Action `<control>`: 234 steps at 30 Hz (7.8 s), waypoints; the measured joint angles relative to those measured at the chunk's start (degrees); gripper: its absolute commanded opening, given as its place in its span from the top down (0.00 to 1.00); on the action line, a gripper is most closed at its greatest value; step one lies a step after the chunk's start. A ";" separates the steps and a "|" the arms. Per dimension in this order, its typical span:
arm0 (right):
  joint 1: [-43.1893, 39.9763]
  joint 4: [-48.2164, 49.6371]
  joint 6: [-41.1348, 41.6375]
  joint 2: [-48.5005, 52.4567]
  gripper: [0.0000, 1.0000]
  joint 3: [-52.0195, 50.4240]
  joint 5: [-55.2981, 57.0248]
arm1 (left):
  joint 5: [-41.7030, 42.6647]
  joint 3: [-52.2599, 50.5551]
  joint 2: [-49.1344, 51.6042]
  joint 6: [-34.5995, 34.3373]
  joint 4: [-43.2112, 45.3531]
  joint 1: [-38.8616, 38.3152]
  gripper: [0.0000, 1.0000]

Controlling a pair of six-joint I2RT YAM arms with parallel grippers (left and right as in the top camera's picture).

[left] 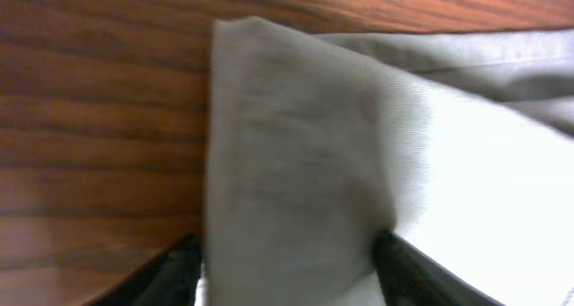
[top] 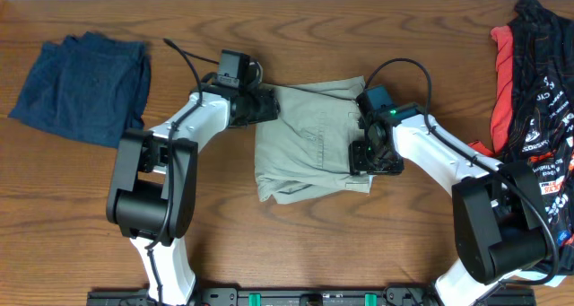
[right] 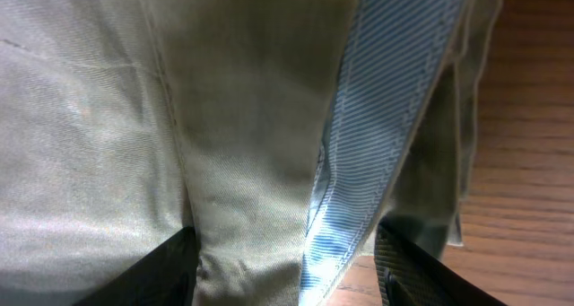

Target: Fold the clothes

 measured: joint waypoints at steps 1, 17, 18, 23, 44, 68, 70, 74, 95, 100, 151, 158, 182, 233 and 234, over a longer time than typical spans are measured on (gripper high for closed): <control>0.00 -0.11 0.17 0.00 0.38 0.00 0.37 | 0.44 0.00 0.17 0.24 0.70 -0.26 0.81; -7.41 -6.64 3.76 -2.86 0.37 -0.09 6.43 | -6.19 0.09 -7.72 1.27 2.25 9.20 0.94; -7.67 -6.64 3.80 -3.54 0.37 -0.09 6.62 | -7.43 0.28 -9.20 1.49 2.34 10.71 0.94; -7.74 -6.67 3.98 -6.43 0.36 -0.09 7.15 | -13.49 3.10 -18.88 1.99 5.18 23.10 0.88; -7.74 -5.92 4.20 -6.56 0.21 -0.11 7.10 | -11.43 4.87 -21.64 -3.52 -6.27 43.34 0.02; -18.03 -9.01 -3.52 -7.43 0.01 4.83 0.24 | -15.65 4.46 -21.59 6.62 -44.70 6.99 0.02; -19.54 -9.79 -4.59 -8.87 0.01 5.11 0.31 | -16.37 4.44 -21.59 6.80 -47.19 7.13 0.02; -21.68 -10.14 -5.84 -14.25 0.01 5.11 0.61 | -17.16 4.20 -22.25 7.21 -48.09 6.97 0.02; -21.84 9.60 -6.67 -60.54 0.01 -24.24 3.41 | -25.70 -29.99 -81.77 7.61 -19.21 -2.03 0.02; -21.84 5.40 -6.67 -62.07 0.01 -25.03 3.45 | -26.29 -29.99 -84.67 7.61 -19.15 -2.03 0.02; -19.78 46.36 -18.86 -103.12 0.01 -61.79 4.68 | -26.49 -30.08 -84.52 7.63 -19.39 -2.03 0.02; -19.78 43.34 -21.07 -103.12 0.01 -62.05 4.52 | -26.49 -30.08 -84.50 7.61 -19.39 -2.03 0.02; -19.78 43.34 -21.35 -103.12 0.01 -62.05 4.52 | -26.49 -30.08 -84.50 7.61 -19.39 -2.05 0.02; -19.78 43.32 -21.35 -103.16 0.01 -62.05 4.50 | -26.64 -70.69 -114.64 9.62 14.23 8.92 0.02; -19.78 43.34 -21.35 -103.16 0.01 -62.05 4.50 | -26.60 -70.66 -114.64 9.62 14.21 8.92 0.02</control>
